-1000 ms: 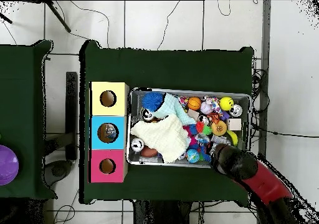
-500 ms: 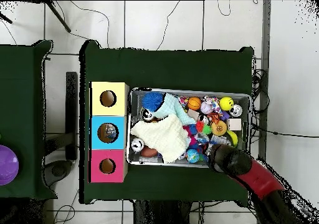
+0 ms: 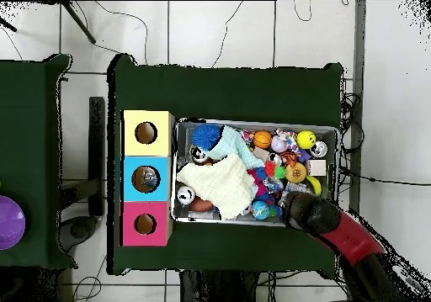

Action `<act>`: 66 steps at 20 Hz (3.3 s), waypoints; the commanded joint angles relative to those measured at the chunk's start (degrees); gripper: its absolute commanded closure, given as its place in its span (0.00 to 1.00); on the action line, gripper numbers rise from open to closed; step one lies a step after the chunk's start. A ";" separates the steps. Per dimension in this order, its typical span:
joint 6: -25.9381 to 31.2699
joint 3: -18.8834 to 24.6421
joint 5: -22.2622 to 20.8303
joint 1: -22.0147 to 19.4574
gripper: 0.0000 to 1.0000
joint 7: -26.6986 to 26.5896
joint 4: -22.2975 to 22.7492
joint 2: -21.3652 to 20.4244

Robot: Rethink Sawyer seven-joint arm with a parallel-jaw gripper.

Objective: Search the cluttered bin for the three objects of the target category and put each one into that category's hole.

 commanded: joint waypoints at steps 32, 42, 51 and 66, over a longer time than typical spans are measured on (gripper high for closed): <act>10.78 1.85 2.71 6.14 0.00 7.95 -15.28 6.17; 17.41 1.18 5.99 8.20 0.00 9.82 -15.19 2.55; 24.80 -1.88 6.16 11.81 0.00 11.00 -19.77 1.91; 34.00 -5.60 7.28 15.96 0.00 12.60 -23.69 0.38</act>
